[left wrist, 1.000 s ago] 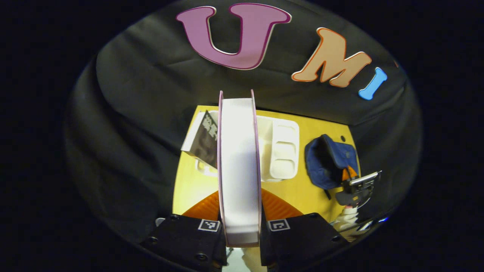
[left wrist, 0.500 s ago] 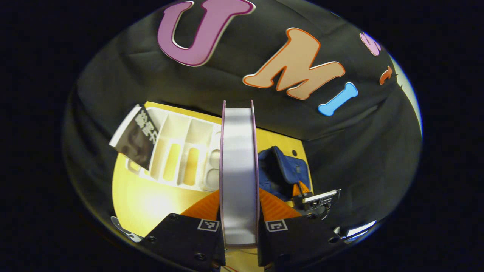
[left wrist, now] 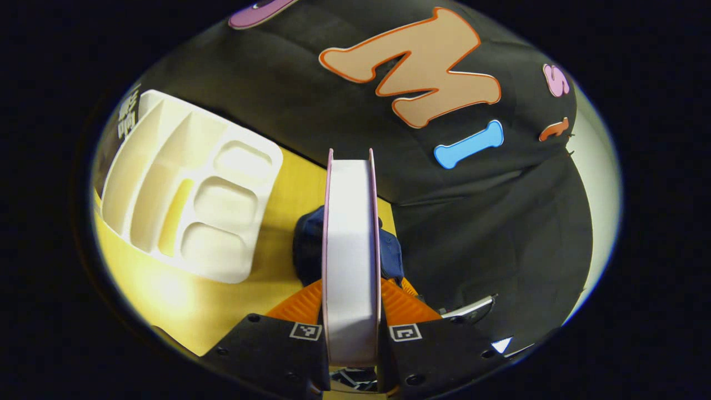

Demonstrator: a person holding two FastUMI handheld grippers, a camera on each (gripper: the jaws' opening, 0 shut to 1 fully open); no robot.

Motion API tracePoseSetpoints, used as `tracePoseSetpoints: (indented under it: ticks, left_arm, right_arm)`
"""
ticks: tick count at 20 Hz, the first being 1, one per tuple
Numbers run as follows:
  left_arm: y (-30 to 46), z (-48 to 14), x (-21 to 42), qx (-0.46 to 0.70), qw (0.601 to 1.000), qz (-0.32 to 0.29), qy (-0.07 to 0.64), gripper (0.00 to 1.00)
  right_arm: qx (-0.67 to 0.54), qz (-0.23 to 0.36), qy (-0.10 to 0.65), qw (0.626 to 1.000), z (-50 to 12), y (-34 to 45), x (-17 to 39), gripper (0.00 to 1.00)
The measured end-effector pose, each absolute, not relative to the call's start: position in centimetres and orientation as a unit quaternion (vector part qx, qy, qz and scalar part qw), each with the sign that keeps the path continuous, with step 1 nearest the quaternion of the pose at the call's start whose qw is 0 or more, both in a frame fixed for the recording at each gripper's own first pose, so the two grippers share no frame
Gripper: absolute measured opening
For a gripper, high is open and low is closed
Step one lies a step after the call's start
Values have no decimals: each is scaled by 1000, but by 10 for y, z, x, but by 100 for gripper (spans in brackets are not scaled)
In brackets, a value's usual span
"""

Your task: Open the schoolbag, grab two books from the bookshelf and put them into the schoolbag.

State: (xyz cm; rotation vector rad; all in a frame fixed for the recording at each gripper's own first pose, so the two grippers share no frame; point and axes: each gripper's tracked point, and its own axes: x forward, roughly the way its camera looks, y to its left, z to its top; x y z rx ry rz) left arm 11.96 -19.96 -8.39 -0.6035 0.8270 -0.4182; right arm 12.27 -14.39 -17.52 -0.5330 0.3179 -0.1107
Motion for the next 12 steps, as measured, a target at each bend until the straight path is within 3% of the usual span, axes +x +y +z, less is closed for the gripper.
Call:
tracePoseSetpoints:
  ticks: [4, 8, 12]
  left_arm:
    - [-240, -116, 136, -315, 838, -241, 375, 30]
    - [-274, -151, 151, -320, 828, -272, 371, 31]
    - [-292, -185, 169, -352, 813, -276, 372, 30]
  right_arm:
    - [-243, -60, 149, 957, -168, -151, 122, 0]
    - [-236, -63, 138, 960, -161, -155, 122, 6]
    - [-229, -61, 127, 963, -155, -158, 123, 0]
